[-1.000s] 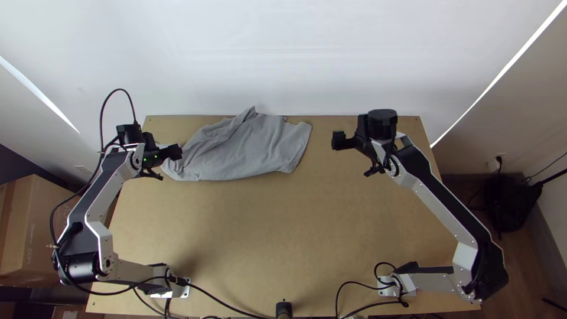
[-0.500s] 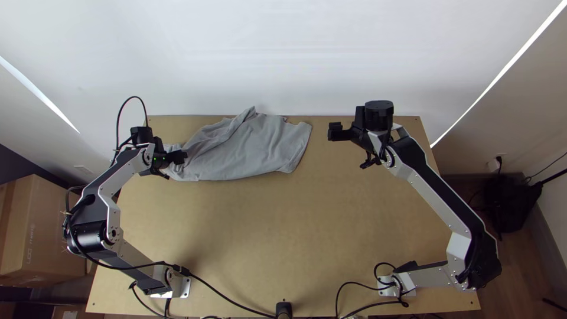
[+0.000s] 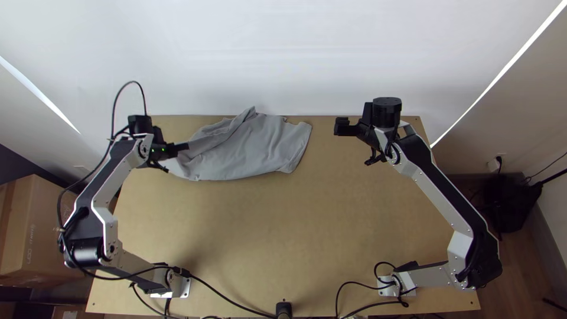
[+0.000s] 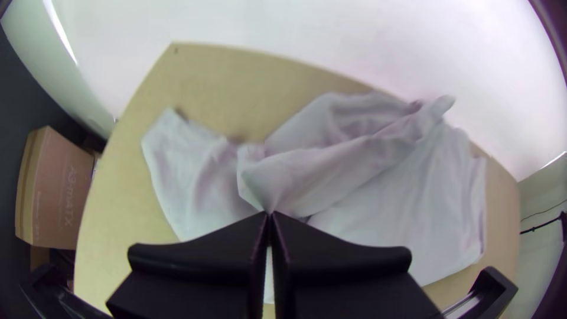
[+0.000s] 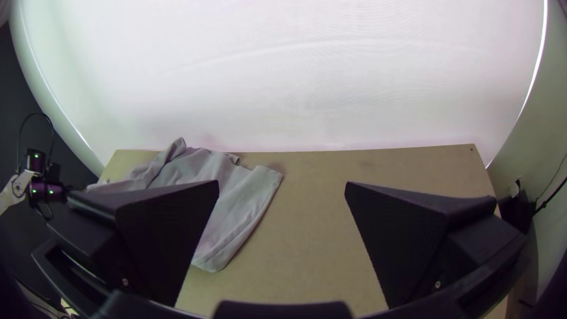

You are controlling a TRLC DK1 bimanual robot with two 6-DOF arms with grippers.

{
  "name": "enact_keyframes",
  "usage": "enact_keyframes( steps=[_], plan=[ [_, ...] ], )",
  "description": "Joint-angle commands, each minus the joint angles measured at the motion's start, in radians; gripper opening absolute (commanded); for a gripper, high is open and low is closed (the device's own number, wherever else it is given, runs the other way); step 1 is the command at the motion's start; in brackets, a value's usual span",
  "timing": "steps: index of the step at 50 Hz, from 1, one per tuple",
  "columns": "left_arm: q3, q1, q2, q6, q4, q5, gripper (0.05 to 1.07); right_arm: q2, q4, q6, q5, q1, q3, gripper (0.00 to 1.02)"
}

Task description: Fold the t-shirt

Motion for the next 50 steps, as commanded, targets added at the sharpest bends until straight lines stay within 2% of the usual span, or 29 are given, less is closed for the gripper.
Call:
enact_keyframes(
  steps=[1, 17, 35, 46, 50],
  plan=[
    [0.077, -0.058, -0.132, -0.035, -0.033, 0.007, 0.07, 0.004, 0.0, 0.024, 0.002, -0.005, -0.016, 0.98],
    [0.062, -0.297, -0.273, -0.109, -0.241, 0.006, 0.07, -0.029, -0.003, 0.032, 0.002, -0.02, -0.042, 0.98],
    [-0.2, -0.65, -0.442, -0.123, -0.241, 0.007, 0.07, -0.036, -0.004, 0.027, 0.002, -0.038, -0.059, 0.98],
    [-0.271, -0.704, -0.399, -0.101, -0.218, 0.01, 0.07, -0.024, -0.004, 0.022, 0.002, -0.038, -0.061, 0.98],
    [-0.306, -0.712, -0.374, -0.089, -0.234, 0.115, 0.08, -0.022, -0.004, 0.019, 0.002, -0.038, -0.064, 0.99]
  ],
)
